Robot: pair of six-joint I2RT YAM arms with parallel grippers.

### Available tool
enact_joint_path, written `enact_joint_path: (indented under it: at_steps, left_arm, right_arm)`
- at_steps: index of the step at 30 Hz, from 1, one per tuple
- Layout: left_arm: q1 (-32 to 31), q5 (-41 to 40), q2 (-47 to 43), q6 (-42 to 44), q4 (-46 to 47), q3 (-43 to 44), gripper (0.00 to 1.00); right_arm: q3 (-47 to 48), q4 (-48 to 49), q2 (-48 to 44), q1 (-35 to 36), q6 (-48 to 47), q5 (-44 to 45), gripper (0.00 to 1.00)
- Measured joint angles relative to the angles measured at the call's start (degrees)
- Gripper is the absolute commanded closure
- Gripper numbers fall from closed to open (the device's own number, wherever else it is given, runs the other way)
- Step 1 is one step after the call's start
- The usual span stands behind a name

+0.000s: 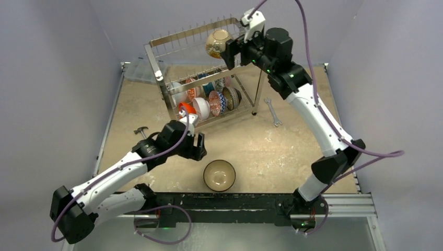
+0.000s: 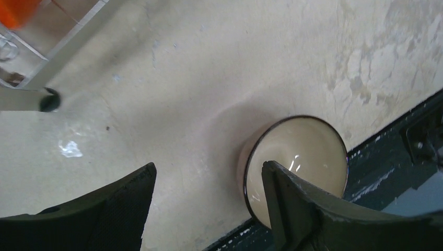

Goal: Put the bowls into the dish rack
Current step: Pick up the bowl from the center of the board.

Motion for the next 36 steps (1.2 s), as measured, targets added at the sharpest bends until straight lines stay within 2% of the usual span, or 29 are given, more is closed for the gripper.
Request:
enact_joint_path:
  at_steps: [4, 8, 13, 16, 20, 24, 25, 30, 36]
  left_arm:
    - [-6.0, 0.3, 5.1, -1.3, 0.8, -0.6, 0.29]
    - [-12.7, -0.1, 11.6, -2.3, 1.9, -0.7, 0.31]
    - [-14.2, -1.9, 16.4, -3.3, 2.2, -1.4, 0.37]
    - [-14.2, -2.1, 17.7, -3.4, 3.9, -2.1, 0.48]
    - [-14.3, -1.3, 19.2, -4.0, 6.8, -3.6, 0.68]
    - [-14.3, -1.0, 19.6, -4.7, 8.6, -4.6, 0.96]
    - [-14.3, -0.7, 19.6, -4.9, 9.0, -4.8, 1.00]
    - [-14.5, -0.9, 18.6, -4.9, 8.8, -4.9, 1.00]
    - [-14.5, -1.9, 11.4, -4.8, 4.8, -4.3, 1.00]
  right_arm:
    - [-7.5, 1.6, -6.6, -3.8, 7.1, -7.3, 0.01]
    - [-10.7, 4.1, -12.3, -5.1, 12.6, -11.1, 0.02]
    - [-13.3, 7.1, -18.3, -5.1, 17.0, -14.1, 0.01]
    - [-14.0, 8.1, -20.2, -5.1, 18.6, -14.9, 0.01]
    - [-15.2, 8.4, -21.1, -5.1, 20.1, -15.7, 0.01]
    - [-16.5, 8.2, -20.9, -5.1, 21.2, -16.1, 0.01]
    - [-16.9, 8.2, -20.9, -5.1, 21.4, -16.1, 0.01]
    - [-17.6, 8.2, -21.0, -5.1, 22.4, -17.1, 0.01]
    - [-19.5, 8.4, -22.0, -5.1, 23.6, -18.1, 0.01]
